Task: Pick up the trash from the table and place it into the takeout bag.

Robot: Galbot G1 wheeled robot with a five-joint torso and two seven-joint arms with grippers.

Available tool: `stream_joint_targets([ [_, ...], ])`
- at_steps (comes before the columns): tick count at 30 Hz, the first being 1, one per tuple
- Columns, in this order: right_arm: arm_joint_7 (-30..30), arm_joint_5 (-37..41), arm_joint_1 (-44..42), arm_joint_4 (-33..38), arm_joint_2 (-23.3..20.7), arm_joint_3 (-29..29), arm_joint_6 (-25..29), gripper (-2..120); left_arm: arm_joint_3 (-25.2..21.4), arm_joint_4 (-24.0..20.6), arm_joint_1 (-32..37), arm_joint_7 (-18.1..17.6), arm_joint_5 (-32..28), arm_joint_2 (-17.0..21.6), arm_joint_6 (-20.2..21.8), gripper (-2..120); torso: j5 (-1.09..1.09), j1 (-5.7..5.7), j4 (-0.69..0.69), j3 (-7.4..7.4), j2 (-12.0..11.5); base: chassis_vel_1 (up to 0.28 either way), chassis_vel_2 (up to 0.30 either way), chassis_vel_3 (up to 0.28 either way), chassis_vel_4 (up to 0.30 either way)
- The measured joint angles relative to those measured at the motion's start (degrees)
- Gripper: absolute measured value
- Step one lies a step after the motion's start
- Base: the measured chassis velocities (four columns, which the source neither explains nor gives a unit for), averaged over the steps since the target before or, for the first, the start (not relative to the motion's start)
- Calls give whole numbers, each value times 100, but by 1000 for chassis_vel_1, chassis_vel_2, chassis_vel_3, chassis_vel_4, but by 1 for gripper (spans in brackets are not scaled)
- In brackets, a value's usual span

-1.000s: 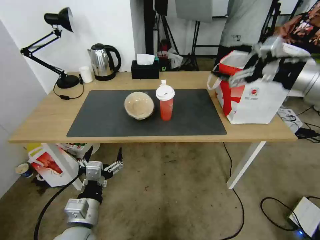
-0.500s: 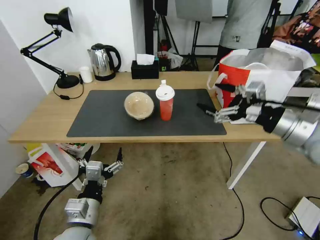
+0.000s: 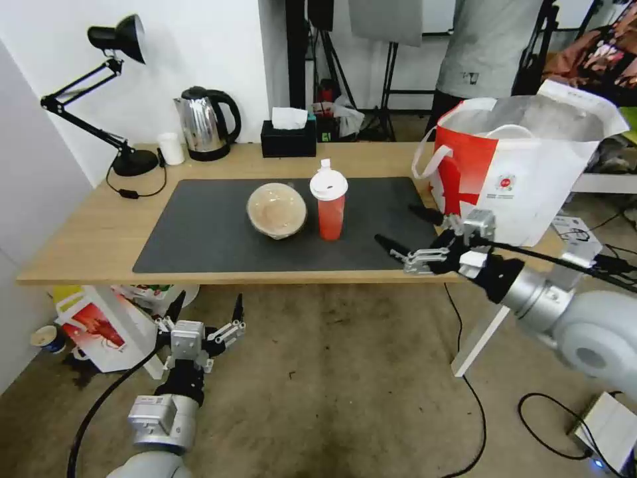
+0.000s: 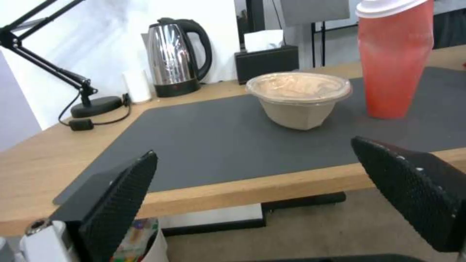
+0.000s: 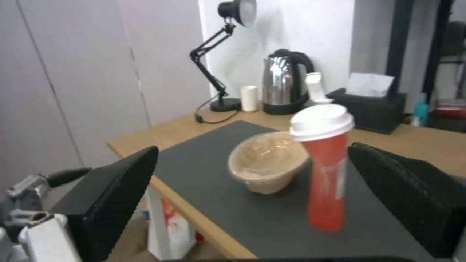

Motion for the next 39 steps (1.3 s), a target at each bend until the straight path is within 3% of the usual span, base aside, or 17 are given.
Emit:
stream_joint_targets([
  [8, -32, 137, 775, -219, 98, -697, -1, 100, 0, 0, 0, 0, 0, 0, 0, 100, -1, 0, -1, 0, 0, 0, 0, 0, 0],
  [29, -69, 354, 1216, -325, 102, -1037, -35, 100, 0, 0, 0, 0, 0, 0, 0, 100, 0, 0, -1, 0, 0, 0, 0, 0, 0],
  [39, 129, 386, 1730, -637, 234, -1557, -105, 100, 0, 0, 0, 0, 0, 0, 0, 100, 0, 0, -1, 0, 0, 0, 0, 0, 0],
])
